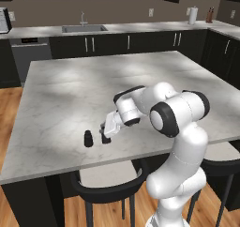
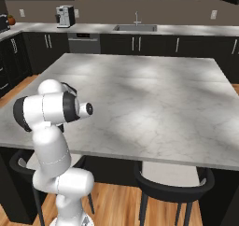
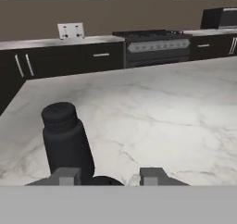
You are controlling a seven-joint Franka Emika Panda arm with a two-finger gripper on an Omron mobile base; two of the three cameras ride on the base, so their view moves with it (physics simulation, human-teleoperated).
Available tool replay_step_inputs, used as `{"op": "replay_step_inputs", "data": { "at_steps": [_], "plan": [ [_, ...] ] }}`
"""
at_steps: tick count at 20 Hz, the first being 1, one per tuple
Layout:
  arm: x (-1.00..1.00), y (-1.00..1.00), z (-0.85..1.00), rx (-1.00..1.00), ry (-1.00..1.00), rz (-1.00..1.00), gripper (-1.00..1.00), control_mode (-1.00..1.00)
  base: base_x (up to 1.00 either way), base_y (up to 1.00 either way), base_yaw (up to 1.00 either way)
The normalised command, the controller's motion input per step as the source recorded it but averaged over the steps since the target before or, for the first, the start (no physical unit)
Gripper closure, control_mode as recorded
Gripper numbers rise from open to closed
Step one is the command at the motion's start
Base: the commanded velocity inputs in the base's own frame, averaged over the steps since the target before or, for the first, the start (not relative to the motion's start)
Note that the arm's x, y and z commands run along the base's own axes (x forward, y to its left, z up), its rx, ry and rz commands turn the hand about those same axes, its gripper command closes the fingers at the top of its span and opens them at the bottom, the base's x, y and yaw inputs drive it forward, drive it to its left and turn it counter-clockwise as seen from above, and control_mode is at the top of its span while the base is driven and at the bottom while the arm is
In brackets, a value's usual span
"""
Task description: The dining table condiment station is running low on shaker. Refill the condiment station by opening the cabinet and taking the shaker from the cabinet and placing it on the dining table.
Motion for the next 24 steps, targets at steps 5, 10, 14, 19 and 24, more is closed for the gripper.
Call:
{"op": "replay_step_inputs", "data": {
  "at_steps": [5,10,14,19,24],
  "plan": [
    [-0.09,-0.01,-0.09,0.00,-0.07,0.00,-1.00,-1.00,0.00,0.00,0.00],
    [-0.09,0.00,-0.07,0.00,-0.07,0.00,-1.00,-1.00,0.00,0.00,0.00],
    [-0.17,0.00,-0.02,0.00,-0.06,0.00,-1.00,-1.00,0.00,0.00,0.00],
    [-0.26,-0.02,0.00,0.00,-0.05,0.00,-1.00,-1.00,0.00,0.00,0.00],
    [-0.28,-0.08,0.00,0.00,-0.04,0.00,-1.00,-1.00,0.00,0.00,0.00]
  ]
}}
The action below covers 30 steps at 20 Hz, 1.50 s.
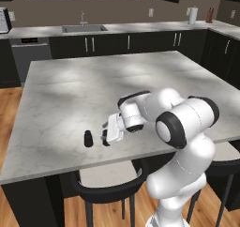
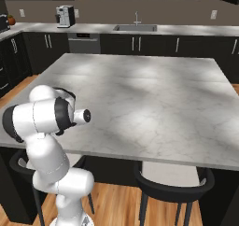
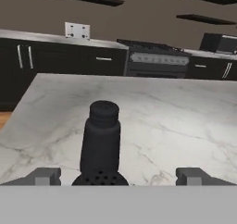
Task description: The dining table condiment station is running low on shaker. Refill the condiment station by opening the cabinet and taking the shaker from the cabinet and placing it on the dining table.
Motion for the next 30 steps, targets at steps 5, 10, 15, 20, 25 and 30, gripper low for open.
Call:
{"op": "replay_step_inputs", "data": {
  "at_steps": [5,10,15,20,25,30],
  "plan": [
    [-0.10,-0.20,0.14,0.00,-0.09,0.00,-1.00,-1.00,0.00,0.00,0.00],
    [0.00,-0.18,0.22,0.05,-0.09,0.00,-1.00,-1.00,0.00,0.00,0.00],
    [-0.05,-0.02,0.42,0.03,-0.03,0.00,-1.00,-1.00,0.00,0.00,0.00],
    [-0.44,0.00,0.50,0.00,0.00,0.01,-1.00,-1.00,0.00,0.00,0.00],
    [-0.66,-0.17,0.74,0.00,-0.01,0.00,-1.00,-1.00,0.00,0.00,0.00],
    [-0.69,-0.50,0.81,0.01,-0.14,0.00,-1.00,-1.00,0.00,0.00,0.00]
  ]
}}
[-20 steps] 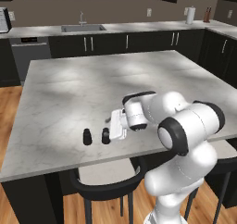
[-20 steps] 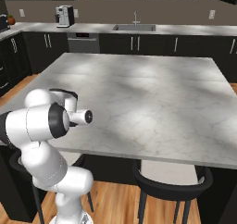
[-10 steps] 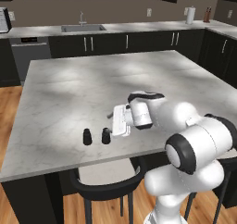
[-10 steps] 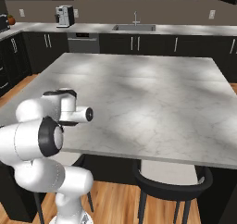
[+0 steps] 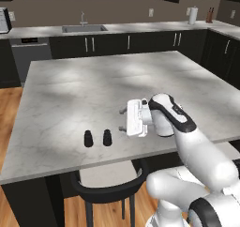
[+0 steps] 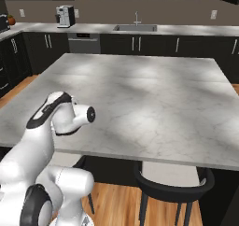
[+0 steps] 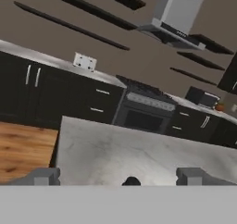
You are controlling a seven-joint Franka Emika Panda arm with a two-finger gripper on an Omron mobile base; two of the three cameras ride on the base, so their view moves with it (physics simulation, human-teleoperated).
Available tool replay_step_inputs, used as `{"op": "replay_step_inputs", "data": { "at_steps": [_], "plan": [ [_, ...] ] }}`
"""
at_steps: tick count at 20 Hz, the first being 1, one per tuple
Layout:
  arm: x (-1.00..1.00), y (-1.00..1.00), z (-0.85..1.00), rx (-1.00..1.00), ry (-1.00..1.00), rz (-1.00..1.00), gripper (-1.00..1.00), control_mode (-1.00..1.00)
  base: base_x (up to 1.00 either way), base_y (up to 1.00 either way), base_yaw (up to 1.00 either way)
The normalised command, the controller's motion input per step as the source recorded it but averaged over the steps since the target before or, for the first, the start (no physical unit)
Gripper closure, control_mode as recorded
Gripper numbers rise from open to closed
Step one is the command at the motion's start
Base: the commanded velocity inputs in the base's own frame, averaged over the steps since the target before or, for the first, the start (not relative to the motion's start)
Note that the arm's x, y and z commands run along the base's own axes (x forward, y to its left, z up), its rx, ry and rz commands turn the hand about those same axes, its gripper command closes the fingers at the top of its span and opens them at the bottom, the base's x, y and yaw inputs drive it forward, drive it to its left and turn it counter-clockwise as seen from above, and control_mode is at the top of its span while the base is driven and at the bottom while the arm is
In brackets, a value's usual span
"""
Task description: The dining table condiment station is running low on shaker. Refill the condiment station by opening the cabinet and taking the shaker from the cabinet and placing it on the dining table.
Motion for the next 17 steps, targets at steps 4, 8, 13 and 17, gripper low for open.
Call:
{"op": "replay_step_inputs", "data": {
  "at_steps": [4,8,13,17],
  "plan": [
    [-0.52,-0.60,0.64,0.03,-0.16,0.00,-1.00,-1.00,0.00,0.00,0.00],
    [-0.42,-0.47,0.69,0.03,-0.14,0.00,-1.00,-1.00,0.00,0.00,0.00],
    [-0.65,-0.09,0.71,0.00,-0.23,0.00,-1.00,-1.00,0.00,0.00,0.00],
    [-0.61,0.00,0.56,0.00,-0.25,0.00,-1.00,-1.00,0.00,0.00,0.00]
  ]
}}
